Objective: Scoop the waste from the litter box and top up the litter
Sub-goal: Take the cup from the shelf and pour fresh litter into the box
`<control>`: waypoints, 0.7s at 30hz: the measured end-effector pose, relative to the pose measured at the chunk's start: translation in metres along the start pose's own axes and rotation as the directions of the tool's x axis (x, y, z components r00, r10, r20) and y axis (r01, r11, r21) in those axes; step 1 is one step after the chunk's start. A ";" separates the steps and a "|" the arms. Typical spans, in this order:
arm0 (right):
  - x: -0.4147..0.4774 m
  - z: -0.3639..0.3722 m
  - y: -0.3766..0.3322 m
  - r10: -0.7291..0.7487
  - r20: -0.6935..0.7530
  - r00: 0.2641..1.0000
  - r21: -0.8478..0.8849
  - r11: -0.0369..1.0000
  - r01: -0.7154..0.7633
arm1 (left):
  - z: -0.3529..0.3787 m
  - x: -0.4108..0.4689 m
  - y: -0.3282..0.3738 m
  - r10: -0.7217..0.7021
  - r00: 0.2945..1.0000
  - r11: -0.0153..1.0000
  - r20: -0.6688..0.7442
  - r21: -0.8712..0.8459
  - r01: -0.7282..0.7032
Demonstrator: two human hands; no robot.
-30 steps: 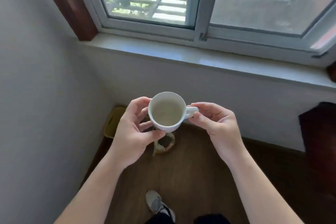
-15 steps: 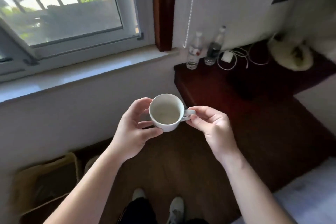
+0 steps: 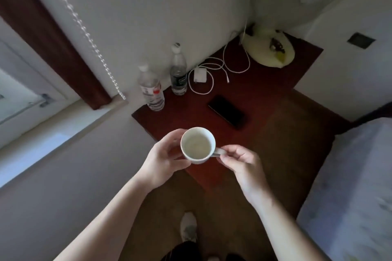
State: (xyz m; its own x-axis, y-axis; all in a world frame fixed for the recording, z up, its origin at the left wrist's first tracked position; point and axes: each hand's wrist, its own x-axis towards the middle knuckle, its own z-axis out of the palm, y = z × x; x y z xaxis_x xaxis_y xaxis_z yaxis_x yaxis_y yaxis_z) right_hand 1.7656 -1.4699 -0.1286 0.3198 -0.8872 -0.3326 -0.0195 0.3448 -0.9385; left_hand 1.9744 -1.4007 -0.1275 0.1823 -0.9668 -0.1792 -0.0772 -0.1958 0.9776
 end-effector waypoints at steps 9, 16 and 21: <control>0.069 0.018 0.066 0.148 -0.076 0.986 0.061 0.988 -0.143 | -0.021 0.085 -0.062 -0.137 0.984 0.990 0.117 0.038 0.133; 0.088 0.016 0.087 0.216 -0.071 0.974 0.108 0.972 -0.208 | -0.021 0.102 -0.086 -0.196 0.972 0.980 0.128 0.059 0.190; 0.091 0.013 0.087 0.195 -0.033 0.980 0.071 0.979 -0.192 | -0.025 0.107 -0.088 -0.217 0.964 0.976 0.152 0.062 0.210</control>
State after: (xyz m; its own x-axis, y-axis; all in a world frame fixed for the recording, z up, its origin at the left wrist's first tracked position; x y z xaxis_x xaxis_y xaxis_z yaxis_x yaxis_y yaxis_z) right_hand 1.8058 -1.5168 -0.2399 0.2786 -0.8125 -0.5120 -0.0130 0.5299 -0.8480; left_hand 2.0253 -1.4830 -0.2302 0.0438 -0.9148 -0.4015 -0.0976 -0.4039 0.9096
